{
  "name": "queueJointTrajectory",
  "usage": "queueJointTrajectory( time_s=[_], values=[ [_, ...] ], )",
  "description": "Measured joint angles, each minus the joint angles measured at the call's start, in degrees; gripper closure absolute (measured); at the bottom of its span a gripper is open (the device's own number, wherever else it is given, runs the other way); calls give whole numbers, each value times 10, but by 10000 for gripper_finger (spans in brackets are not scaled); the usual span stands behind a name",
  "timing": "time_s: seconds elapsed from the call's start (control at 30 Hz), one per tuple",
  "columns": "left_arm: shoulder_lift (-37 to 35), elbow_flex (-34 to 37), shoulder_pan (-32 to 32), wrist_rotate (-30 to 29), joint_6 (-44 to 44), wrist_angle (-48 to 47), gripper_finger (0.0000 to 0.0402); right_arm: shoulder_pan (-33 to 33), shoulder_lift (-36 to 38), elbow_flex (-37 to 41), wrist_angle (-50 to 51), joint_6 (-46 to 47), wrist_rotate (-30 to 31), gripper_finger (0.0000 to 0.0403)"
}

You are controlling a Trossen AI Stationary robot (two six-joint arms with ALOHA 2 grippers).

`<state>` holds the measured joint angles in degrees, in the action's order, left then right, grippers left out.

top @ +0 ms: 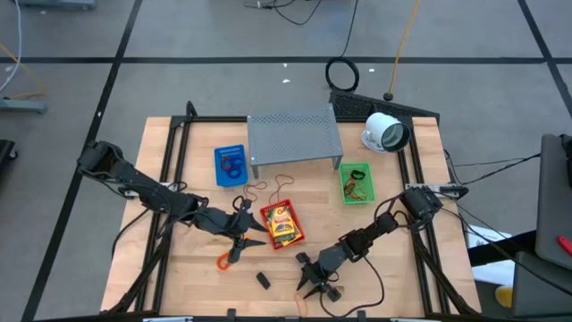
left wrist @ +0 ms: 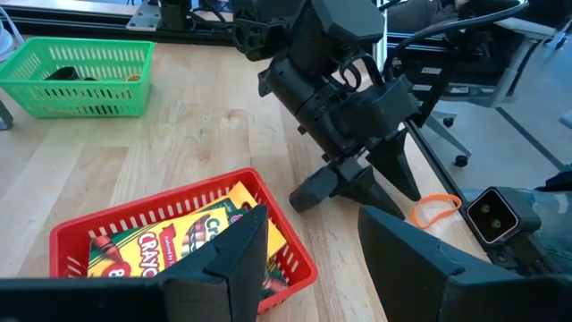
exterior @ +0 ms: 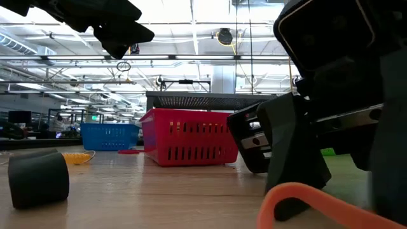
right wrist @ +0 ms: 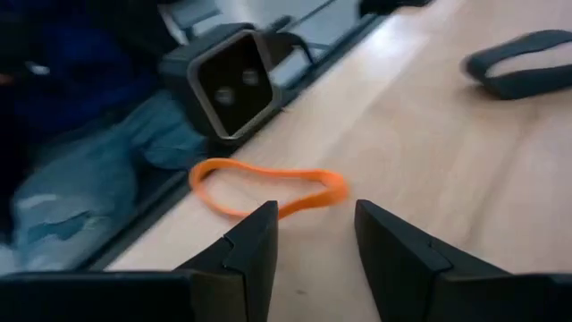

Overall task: Pick & Place Office Desk Supplies
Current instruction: Put the orange rubber band into the green bin

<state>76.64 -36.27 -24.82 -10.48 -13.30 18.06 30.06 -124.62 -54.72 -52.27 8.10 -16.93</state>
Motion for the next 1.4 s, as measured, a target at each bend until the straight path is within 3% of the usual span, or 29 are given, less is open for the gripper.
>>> queueJointTrajectory(
  time_s=[0.43,1.0,1.4],
  values=[
    [0,0,0,0,0,0,218,-3,0,0,-3,31,-41,261],
    [0,0,0,0,0,0,218,-3,0,0,16,75,-12,261],
    [0,0,0,0,0,0,218,-1,0,0,25,47,5,261]
  ],
)
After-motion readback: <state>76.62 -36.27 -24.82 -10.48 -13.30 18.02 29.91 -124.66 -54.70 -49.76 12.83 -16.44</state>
